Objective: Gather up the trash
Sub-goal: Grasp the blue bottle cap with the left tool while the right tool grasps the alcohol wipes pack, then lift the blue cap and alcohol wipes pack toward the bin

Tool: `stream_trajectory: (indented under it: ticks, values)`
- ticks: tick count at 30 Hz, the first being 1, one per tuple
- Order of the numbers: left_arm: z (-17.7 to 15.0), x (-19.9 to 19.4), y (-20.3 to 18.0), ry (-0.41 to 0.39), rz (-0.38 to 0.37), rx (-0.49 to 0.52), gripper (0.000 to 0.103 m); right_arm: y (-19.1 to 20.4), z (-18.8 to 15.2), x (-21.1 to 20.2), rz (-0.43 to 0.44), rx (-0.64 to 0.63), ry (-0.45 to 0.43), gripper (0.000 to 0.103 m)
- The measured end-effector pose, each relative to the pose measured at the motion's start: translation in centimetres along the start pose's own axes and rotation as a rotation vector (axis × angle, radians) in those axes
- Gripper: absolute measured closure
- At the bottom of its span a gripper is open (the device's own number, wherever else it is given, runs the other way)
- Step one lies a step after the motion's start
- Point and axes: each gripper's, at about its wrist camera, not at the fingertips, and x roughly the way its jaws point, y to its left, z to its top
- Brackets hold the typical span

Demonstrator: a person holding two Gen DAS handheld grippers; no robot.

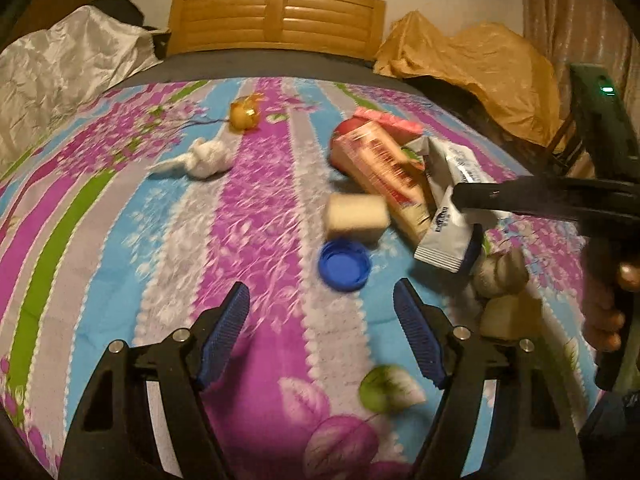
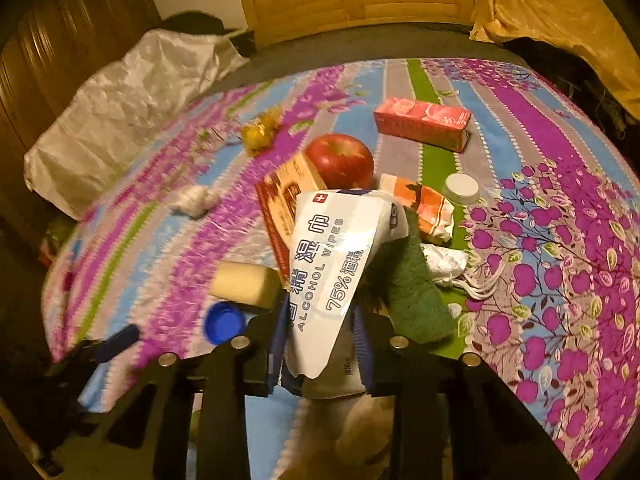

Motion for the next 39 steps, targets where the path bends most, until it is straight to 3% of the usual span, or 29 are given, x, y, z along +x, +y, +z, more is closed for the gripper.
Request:
stream_trajectory:
  ticks: [5, 12, 14, 21, 26, 33, 39]
  values:
    - [1.6, 2.9, -1.7, 0.038, -0.039, 0.067, 0.034, -0.9, -0.1, -6.1, 0.059, 0.041, -0.091, 0.074]
    - [2.3, 7.4, -2.5, 0.171, -0.015, 0.1, 0.065, -2.4, -1.4, -12.5, 0.054, 0.068, -0.153, 0.074]
    - [2.2, 7.3, -2.4, 0.171, -0.017, 0.096, 0.065, -2.8, -1.9, -13.9, 0.043, 0.071, -0.166, 0.074]
    - [0.6, 3.7, -2.7, 0.184, -0.015, 0.105, 0.065, -4.7, -4.6, -19.0, -0.018, 0.074, -0.194, 0.074]
    - [-0.1, -0.2, -4.6, 0.154, -0.058, 0.121, 0.065, -6.8, -6.7, -23.0, -0.067, 0.098, -0.23, 0.074]
    - [2.7, -3.2, -9.4, 0.07, -0.095, 0.152, 0.065, -8.9, -9.4, -28.0, -0.091, 0.126, -0.302, 0.074]
    - [4.1, -6.7, -12.1, -0.01, -0.129, 0.111, 0.065, -8.6, -8.8, -28.4, -0.044, 0.124, -0.324, 0.074]
